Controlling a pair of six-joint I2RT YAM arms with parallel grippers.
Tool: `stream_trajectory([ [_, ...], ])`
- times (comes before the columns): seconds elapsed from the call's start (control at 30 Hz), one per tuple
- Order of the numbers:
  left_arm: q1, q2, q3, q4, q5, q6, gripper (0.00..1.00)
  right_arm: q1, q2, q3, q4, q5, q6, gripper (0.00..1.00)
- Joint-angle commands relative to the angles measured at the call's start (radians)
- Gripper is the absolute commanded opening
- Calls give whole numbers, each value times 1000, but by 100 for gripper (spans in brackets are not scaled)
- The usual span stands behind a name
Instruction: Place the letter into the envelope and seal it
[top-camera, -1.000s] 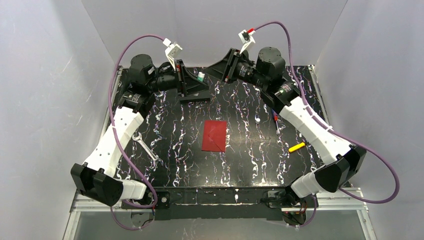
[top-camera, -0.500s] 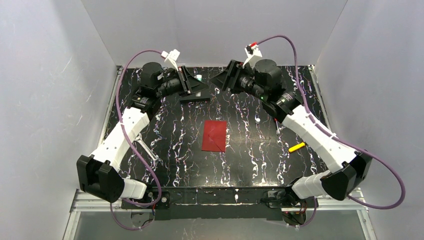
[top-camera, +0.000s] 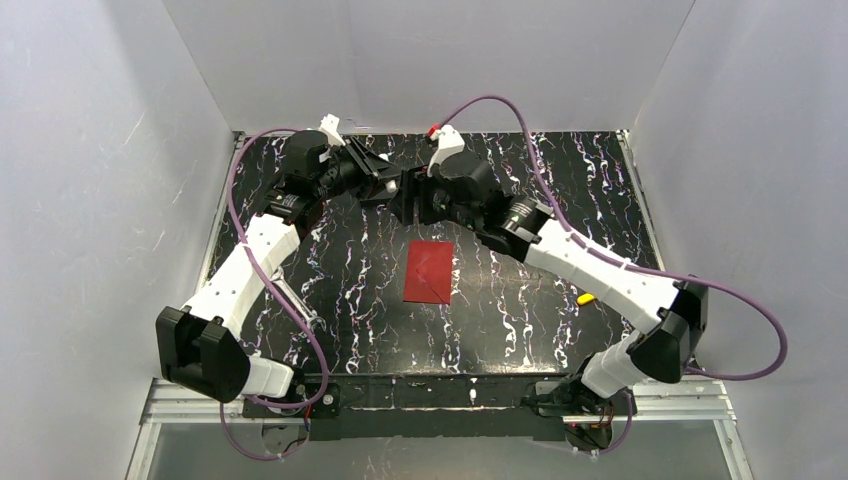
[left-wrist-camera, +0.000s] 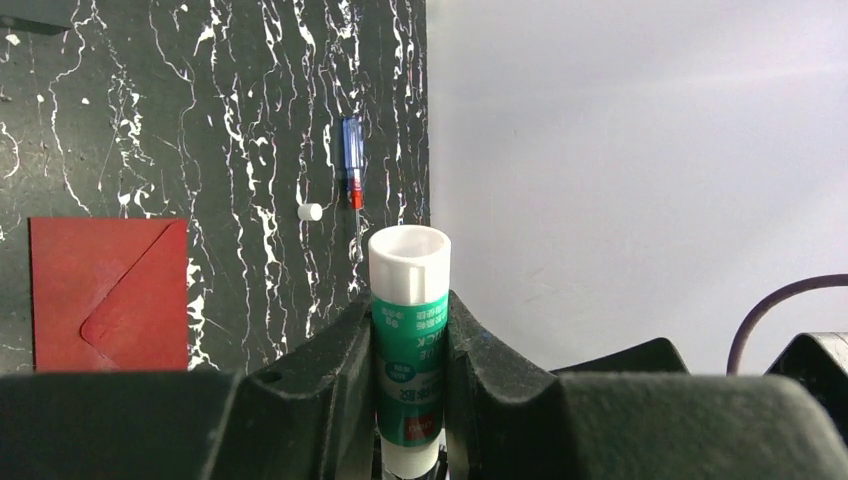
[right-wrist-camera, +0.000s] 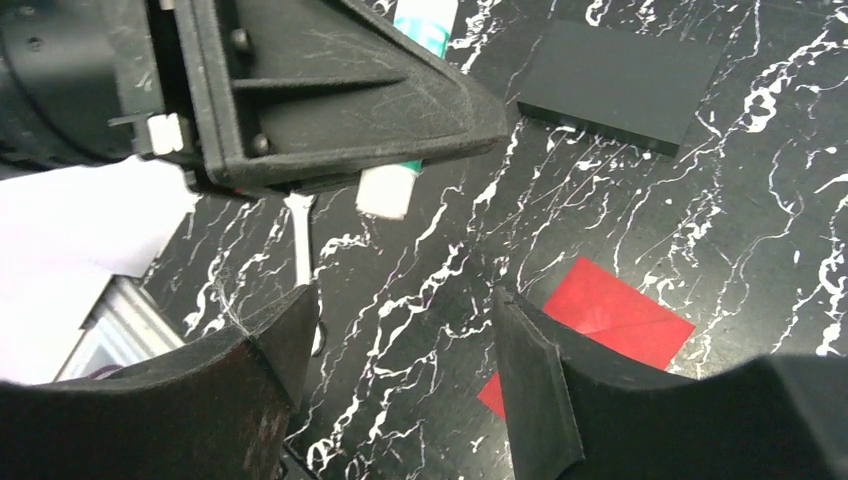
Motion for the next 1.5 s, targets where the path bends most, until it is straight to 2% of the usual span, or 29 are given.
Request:
stream_trajectory([
  [0.0,6,-14,46,-30,-23,-18,2,20,47,108,24,123,-43,72],
  [0.27,8,-12,50,-24,-23,4,6,46,74,78,148,235,-55,71],
  [0.47,8,-11,51,-20,-18,-11,5,53,68,27,244,250,-63,61],
  [0.67,9,-14,39,12,3,-63,5,54,99,31,249,259,-65,56],
  [0.8,9,-18,30,23,19,-95,7,54,105,13,286,276,-63,49],
  [0.93,11,-27,24,28,30,-105,14,54,90,-20,367,271,-109,31],
  [1.0,13,-31,21,28,35,-104,20,54,73,-45,401,251,-147,21],
  [1.07,18,-38,15,27,43,-104,28,54,47,-76,438,217,-189,16],
  [1.27,46,-55,-5,34,83,-101,47,54,-23,-153,496,136,-274,13],
  [1.47,99,-57,5,19,158,-50,62,51,-84,-157,441,43,-353,14],
])
